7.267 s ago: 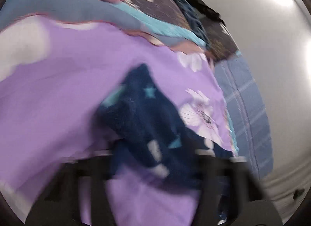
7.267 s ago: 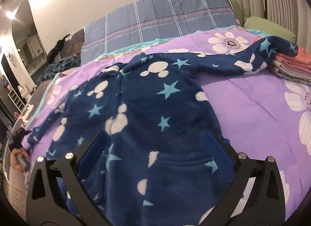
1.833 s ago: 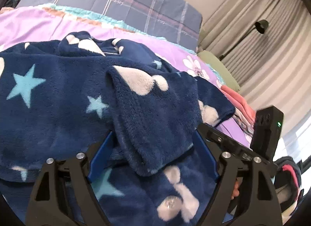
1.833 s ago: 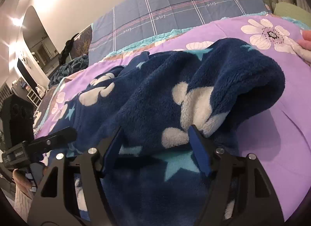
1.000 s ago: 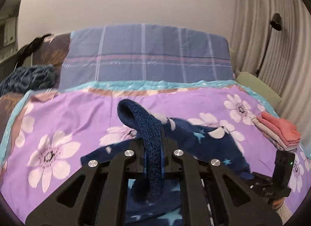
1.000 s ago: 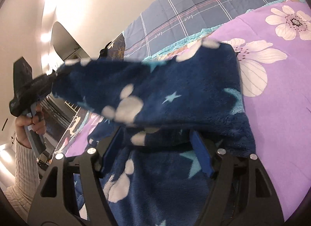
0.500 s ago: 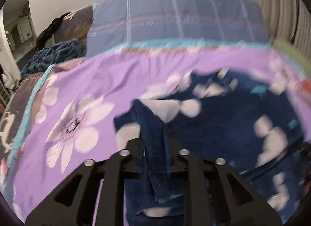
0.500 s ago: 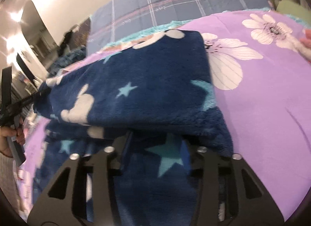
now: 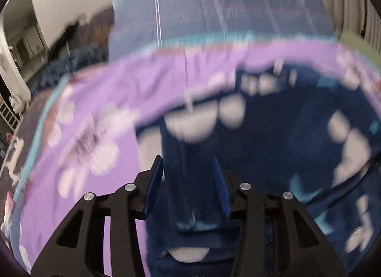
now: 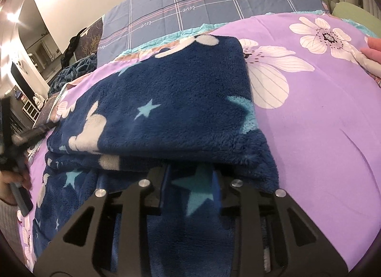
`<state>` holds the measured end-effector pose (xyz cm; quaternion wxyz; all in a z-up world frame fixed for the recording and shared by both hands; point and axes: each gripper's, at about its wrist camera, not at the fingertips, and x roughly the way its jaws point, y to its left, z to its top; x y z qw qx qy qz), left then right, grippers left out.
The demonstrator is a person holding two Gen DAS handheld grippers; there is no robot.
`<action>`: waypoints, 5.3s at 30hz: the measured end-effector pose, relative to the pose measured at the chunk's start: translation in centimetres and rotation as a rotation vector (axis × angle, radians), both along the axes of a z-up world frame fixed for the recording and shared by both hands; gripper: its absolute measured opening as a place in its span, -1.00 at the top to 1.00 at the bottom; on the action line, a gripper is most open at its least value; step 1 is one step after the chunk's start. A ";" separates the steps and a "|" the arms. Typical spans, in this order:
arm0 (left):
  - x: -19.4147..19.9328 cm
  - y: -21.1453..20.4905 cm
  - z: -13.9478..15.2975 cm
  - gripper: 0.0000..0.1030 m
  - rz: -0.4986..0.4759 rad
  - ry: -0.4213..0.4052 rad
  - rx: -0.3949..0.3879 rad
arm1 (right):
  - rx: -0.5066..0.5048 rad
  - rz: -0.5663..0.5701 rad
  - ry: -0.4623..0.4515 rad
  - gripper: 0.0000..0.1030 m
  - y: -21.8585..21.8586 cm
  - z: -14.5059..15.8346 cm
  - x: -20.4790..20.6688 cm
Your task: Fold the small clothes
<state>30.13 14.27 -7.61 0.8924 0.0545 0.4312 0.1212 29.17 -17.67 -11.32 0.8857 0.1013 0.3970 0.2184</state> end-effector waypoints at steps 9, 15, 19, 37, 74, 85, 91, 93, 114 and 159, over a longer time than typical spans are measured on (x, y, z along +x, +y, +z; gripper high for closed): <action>-2.0 1.6 0.0 -0.04 0.011 -0.008 -0.129 | 0.013 0.002 0.009 0.45 -0.1 0.0 0.2; -3.0 0.0 -0.2 0.71 -0.034 -0.007 -0.149 | 0.073 -0.028 -0.009 0.45 -1.2 0.2 -0.1; -4.3 -1.5 0.8 0.76 -0.080 -0.012 -0.103 | 0.174 -0.197 -0.012 0.63 -4.5 0.7 -1.1; 3.9 -3.5 4.8 0.02 -0.112 -0.123 -0.171 | -0.057 -0.061 -0.140 0.08 3.0 7.3 3.6; 2.3 -7.8 0.8 -0.15 -0.292 -0.135 -0.154 | -0.108 -0.056 -0.081 0.02 2.9 0.7 5.0; 3.6 -9.3 -3.3 -0.39 -0.259 -0.067 -0.046 | -0.195 -0.072 -0.099 0.01 4.2 0.6 4.9; -7.3 -8.1 2.3 -0.54 -0.260 -0.211 -0.226 | -0.123 -0.014 -0.079 -0.15 1.1 3.7 -2.1; -12.6 -7.0 3.4 -0.66 -0.282 -0.257 -0.226 | -0.016 0.096 -0.006 -0.15 -0.7 3.8 -5.8; -35.5 -0.1 0.5 -0.75 -0.002 -0.265 -0.279 | 0.194 0.534 0.253 -0.09 2.1 -0.8 -28.3; -37.8 -2.6 -3.1 -0.16 -0.215 -0.020 -0.530 | 0.397 -0.004 0.319 0.20 -17.9 -3.5 -28.7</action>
